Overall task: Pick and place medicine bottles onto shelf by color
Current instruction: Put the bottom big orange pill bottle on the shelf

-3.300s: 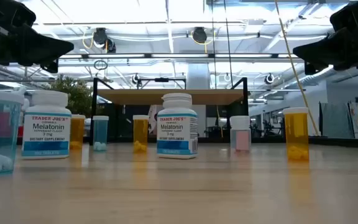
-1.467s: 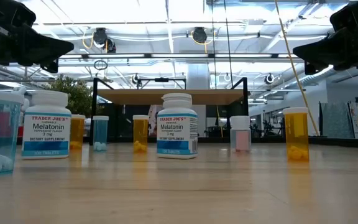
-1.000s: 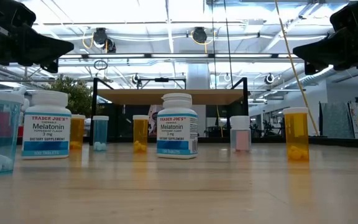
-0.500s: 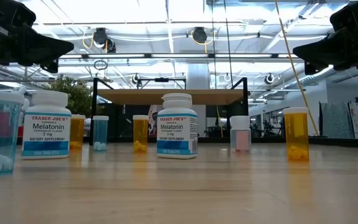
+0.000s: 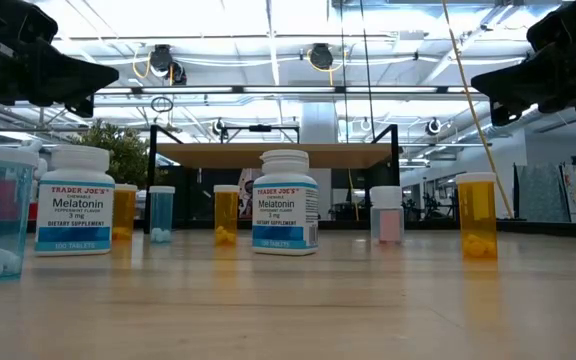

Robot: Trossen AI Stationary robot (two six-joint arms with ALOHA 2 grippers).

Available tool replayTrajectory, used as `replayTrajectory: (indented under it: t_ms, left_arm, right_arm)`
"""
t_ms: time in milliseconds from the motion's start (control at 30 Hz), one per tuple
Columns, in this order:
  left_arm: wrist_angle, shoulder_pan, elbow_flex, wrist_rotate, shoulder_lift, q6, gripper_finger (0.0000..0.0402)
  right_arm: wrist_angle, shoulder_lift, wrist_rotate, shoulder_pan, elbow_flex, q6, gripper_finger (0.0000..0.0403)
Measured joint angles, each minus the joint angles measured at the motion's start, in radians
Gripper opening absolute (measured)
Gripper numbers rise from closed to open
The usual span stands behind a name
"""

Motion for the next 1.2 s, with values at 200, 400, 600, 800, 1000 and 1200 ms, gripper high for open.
replayTrajectory:
  t_ms: [200,400,600,800,1000,1200]
  left_arm:
    - [0.000,0.000,0.000,0.000,0.000,0.004,0.0015]
    - [-0.003,0.000,0.000,-0.004,0.000,0.059,0.0015]
    - [-0.004,0.000,0.000,-0.006,0.000,0.057,0.0015]
    - [-0.004,0.000,0.000,-0.007,0.000,0.055,0.0015]
    - [-0.004,0.000,0.000,-0.007,0.000,0.053,0.0015]
    - [-0.004,0.000,0.000,-0.007,0.000,0.052,0.0015]
  right_arm:
    - [-0.026,0.038,0.000,0.000,0.135,0.000,0.0000]
    - [-0.212,0.160,0.001,0.000,0.400,0.006,0.0000]
    - [-0.430,0.337,0.003,0.000,0.689,0.034,0.0000]
    - [-0.547,0.514,0.003,0.000,0.907,0.034,0.0000]
    - [-0.621,0.646,0.002,0.000,1.067,0.034,0.0000]
    - [-0.747,0.733,0.002,0.000,1.168,0.034,0.0000]
